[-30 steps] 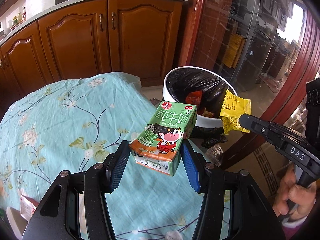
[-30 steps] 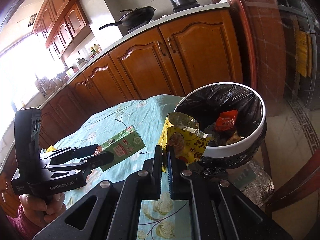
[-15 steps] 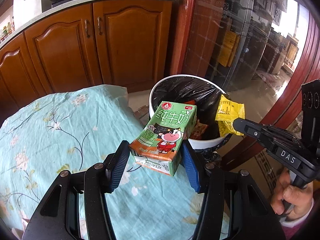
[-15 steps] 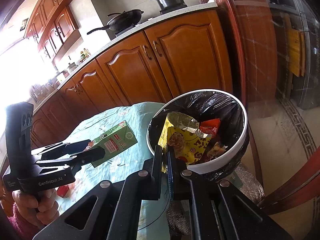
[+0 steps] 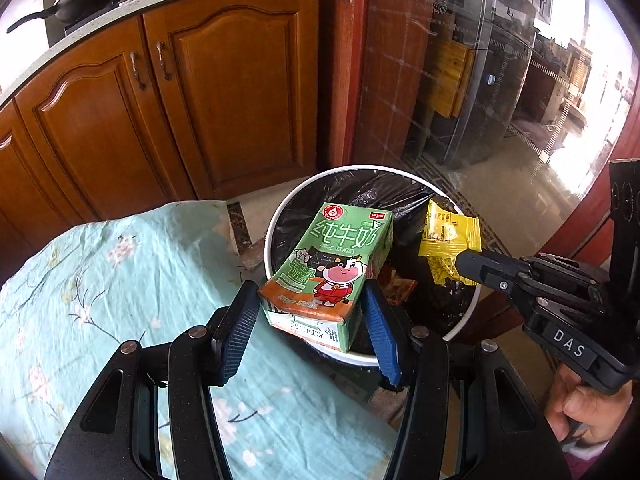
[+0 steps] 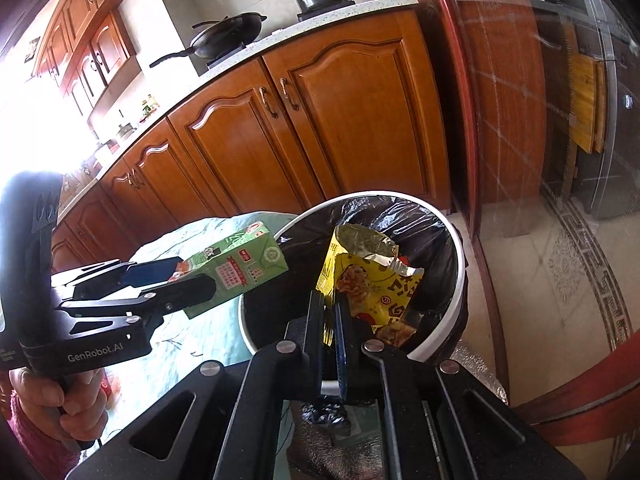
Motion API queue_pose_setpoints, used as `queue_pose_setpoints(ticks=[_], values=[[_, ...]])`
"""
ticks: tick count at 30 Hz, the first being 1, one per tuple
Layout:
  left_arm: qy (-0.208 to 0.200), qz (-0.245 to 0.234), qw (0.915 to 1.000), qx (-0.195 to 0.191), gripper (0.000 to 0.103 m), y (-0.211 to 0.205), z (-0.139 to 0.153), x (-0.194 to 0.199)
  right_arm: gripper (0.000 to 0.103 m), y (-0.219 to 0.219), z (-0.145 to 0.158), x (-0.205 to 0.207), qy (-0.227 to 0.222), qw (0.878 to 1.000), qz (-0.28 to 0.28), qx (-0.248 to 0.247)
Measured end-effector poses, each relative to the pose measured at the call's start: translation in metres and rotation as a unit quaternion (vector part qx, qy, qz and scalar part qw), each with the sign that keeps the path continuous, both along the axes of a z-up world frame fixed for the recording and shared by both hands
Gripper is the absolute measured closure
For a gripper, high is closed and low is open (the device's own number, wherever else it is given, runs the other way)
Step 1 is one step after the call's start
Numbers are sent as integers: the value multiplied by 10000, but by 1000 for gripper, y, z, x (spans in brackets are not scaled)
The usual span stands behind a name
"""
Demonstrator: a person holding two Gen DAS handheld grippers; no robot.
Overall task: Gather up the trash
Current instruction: 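Carry the green carton and yellow wrapper over the bin, then open both tools over the bin to drop the carton and wrapper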
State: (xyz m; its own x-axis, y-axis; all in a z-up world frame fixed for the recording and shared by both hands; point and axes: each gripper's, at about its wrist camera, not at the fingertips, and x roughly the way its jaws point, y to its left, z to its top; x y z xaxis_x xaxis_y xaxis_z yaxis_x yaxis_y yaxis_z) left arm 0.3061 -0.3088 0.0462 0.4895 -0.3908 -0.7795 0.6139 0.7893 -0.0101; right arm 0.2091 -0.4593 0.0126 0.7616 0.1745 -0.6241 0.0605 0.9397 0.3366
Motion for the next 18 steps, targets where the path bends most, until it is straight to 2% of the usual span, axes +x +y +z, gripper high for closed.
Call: queue_pose_setpoints(ticks=[18], values=[[198,-5,9995,258,50,-31,-22,25,98,-17,-16,24,274,9996,-56,42]])
